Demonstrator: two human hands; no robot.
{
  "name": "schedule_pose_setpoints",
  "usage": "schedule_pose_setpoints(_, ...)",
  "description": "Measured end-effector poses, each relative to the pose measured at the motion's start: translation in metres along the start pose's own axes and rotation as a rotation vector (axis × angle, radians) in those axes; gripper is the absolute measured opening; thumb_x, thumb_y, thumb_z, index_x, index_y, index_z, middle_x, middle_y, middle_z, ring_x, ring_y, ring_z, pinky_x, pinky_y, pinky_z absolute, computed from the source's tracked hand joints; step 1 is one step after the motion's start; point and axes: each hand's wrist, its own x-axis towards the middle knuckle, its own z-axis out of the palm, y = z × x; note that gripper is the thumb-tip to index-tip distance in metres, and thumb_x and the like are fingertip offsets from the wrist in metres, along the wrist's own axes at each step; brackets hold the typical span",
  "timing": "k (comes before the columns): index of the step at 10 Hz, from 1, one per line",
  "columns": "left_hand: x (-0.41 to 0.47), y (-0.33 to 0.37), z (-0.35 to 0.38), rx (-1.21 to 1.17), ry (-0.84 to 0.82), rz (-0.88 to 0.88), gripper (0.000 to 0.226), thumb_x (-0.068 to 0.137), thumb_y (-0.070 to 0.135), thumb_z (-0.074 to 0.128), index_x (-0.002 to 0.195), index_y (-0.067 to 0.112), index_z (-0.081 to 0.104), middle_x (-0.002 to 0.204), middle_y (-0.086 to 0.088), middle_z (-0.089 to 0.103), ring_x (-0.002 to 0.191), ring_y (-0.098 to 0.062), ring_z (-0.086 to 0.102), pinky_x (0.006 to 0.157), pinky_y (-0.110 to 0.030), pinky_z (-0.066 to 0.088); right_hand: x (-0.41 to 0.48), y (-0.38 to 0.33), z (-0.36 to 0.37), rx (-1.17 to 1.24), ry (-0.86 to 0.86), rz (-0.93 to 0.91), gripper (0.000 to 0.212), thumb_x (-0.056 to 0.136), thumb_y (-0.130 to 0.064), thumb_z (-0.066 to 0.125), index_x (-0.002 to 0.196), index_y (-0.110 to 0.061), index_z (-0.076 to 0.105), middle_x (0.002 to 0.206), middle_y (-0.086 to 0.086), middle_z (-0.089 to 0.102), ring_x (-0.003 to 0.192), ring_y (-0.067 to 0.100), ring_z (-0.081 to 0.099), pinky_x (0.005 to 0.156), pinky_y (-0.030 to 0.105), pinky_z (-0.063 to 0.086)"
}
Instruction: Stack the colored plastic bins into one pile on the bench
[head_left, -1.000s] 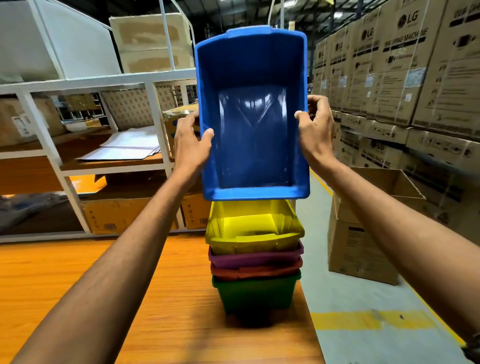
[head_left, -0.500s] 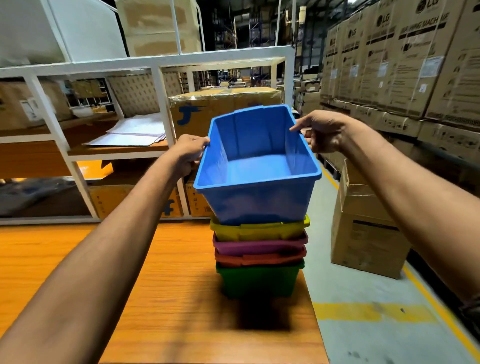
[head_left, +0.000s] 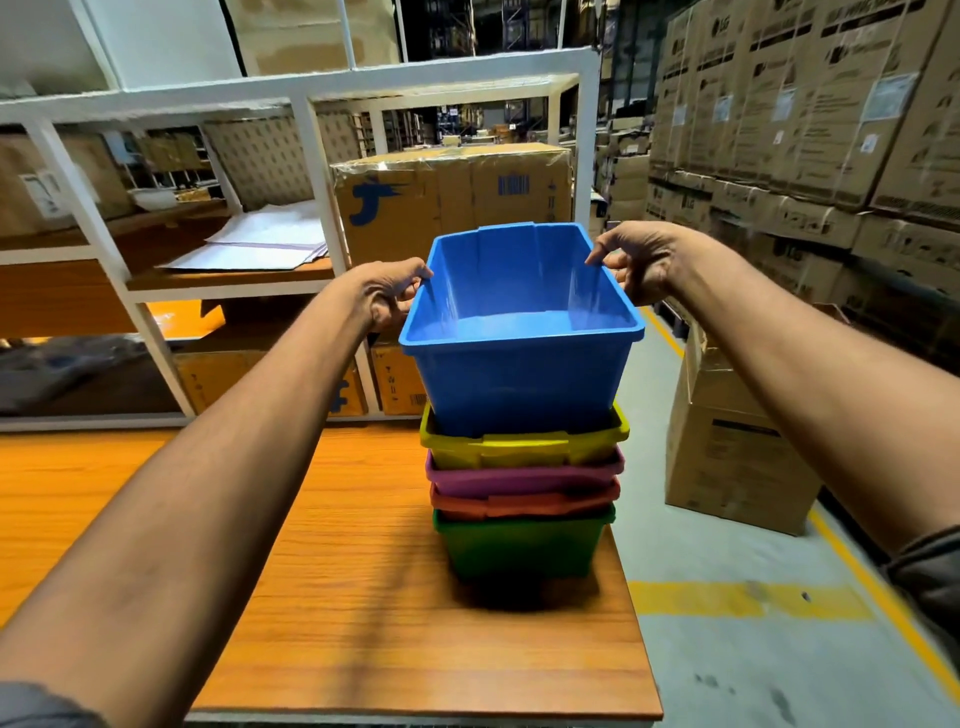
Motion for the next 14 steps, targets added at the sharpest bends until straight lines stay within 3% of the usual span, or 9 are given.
schedule_pose_setpoints(1, 0.001, -0.006, 0.005, -0.022, -0.02, -0.021, 0.011, 0.099, 0.019, 0.058, 0.106, 0.011, 0.057, 0.101, -0.007, 0.061, 0.097, -0.018, 0.064, 0.07, -0.028, 0.061, 0.012, 0.007, -0.004, -0.038, 0.029, 0.025, 0.029, 0.07, 0.006, 0.07, 0.091, -0.012, 0.065, 0.089, 0.001, 0.066, 0.062, 0.015, 0.065, 0.049, 0.021, 0.055)
schedule_pose_setpoints(2, 0.005, -0.019, 0.009, -0.084, -0.065, -0.068, 0.02, 0.098, 0.014, 0.059, 0.118, 0.012, 0.058, 0.104, -0.008, 0.063, 0.092, -0.02, 0.067, 0.067, -0.032, 0.063, 0.023, 0.022, -0.006, -0.088, 0.046, 0.094, 0.03, 0.072, 0.001, 0.071, 0.097, -0.013, 0.066, 0.093, 0.0, 0.068, 0.077, 0.016, 0.067, 0.061, 0.023, 0.06)
schedule_pose_setpoints(7, 0.018, -0.063, 0.012, -0.111, -0.034, -0.165, 0.031, 0.095, 0.017, 0.06, 0.126, 0.013, 0.06, 0.094, -0.005, 0.066, 0.076, -0.015, 0.07, 0.047, -0.023, 0.056, 0.032, 0.061, 0.006, -0.051, 0.026, 0.216, 0.02, 0.089, -0.007, 0.065, 0.108, -0.014, 0.067, 0.095, 0.009, 0.073, 0.083, 0.023, 0.072, 0.061, 0.033, 0.063)
schedule_pose_setpoints(9, 0.011, -0.065, 0.013, -0.136, 0.023, -0.12, 0.017, 0.099, 0.019, 0.061, 0.113, 0.012, 0.059, 0.074, -0.002, 0.058, 0.04, -0.008, 0.062, 0.036, -0.018, 0.048, 0.032, 0.063, 0.006, 0.025, 0.07, 0.211, 0.018, 0.09, -0.01, 0.068, 0.108, -0.012, 0.069, 0.088, 0.004, 0.074, 0.075, 0.016, 0.074, 0.072, 0.025, 0.063)
schedule_pose_setpoints(10, 0.005, -0.071, 0.013, -0.092, 0.074, -0.039, 0.017, 0.098, 0.019, 0.062, 0.112, 0.011, 0.06, 0.089, -0.002, 0.063, 0.074, -0.007, 0.068, 0.061, -0.017, 0.056, 0.033, 0.066, 0.003, 0.023, 0.094, 0.191, 0.029, 0.089, -0.012, 0.07, 0.118, -0.013, 0.07, 0.096, 0.002, 0.074, 0.082, 0.012, 0.075, 0.076, 0.022, 0.062)
schedule_pose_setpoints(11, 0.002, -0.074, 0.013, -0.072, 0.132, 0.024, 0.018, 0.096, 0.016, 0.064, 0.114, 0.012, 0.065, 0.114, -0.003, 0.067, 0.096, -0.011, 0.066, 0.067, -0.022, 0.06, 0.025, 0.069, 0.003, -0.033, 0.119, 0.136, 0.032, 0.09, -0.013, 0.069, 0.122, -0.014, 0.068, 0.098, 0.003, 0.072, 0.085, 0.013, 0.072, 0.084, 0.022, 0.06)
schedule_pose_setpoints(12, 0.0, -0.077, 0.009, -0.104, 0.219, 0.154, 0.009, 0.095, 0.011, 0.065, 0.098, 0.018, 0.069, 0.12, -0.003, 0.067, 0.107, -0.015, 0.063, 0.074, -0.026, 0.056, 0.018, 0.074, 0.007, -0.167, 0.214, -0.095, 0.032, 0.092, -0.007, 0.066, 0.123, -0.008, 0.06, 0.123, 0.004, 0.061, 0.118, 0.018, 0.06, 0.098, 0.031, 0.052)
schedule_pose_setpoints(13, -0.007, -0.078, 0.009, -0.106, 0.247, 0.266, 0.014, 0.095, 0.011, 0.066, 0.105, 0.02, 0.069, 0.114, 0.0, 0.067, 0.11, -0.014, 0.061, 0.075, -0.026, 0.051, 0.007, 0.076, 0.016, -0.244, 0.276, -0.247, 0.022, 0.09, -0.004, 0.068, 0.111, -0.009, 0.067, 0.125, 0.006, 0.062, 0.122, 0.021, 0.056, 0.09, 0.033, 0.051)
schedule_pose_setpoints(14, -0.013, -0.083, 0.006, -0.06, 0.311, 0.415, 0.029, 0.095, 0.011, 0.067, 0.123, 0.02, 0.065, 0.11, 0.004, 0.064, 0.101, -0.008, 0.06, 0.07, -0.02, 0.049, -0.012, 0.081, 0.025, -0.339, 0.319, -0.414, 0.022, 0.09, -0.001, 0.067, 0.076, -0.016, 0.06, 0.092, 0.004, 0.061, 0.092, 0.013, 0.057, 0.066, 0.022, 0.044)
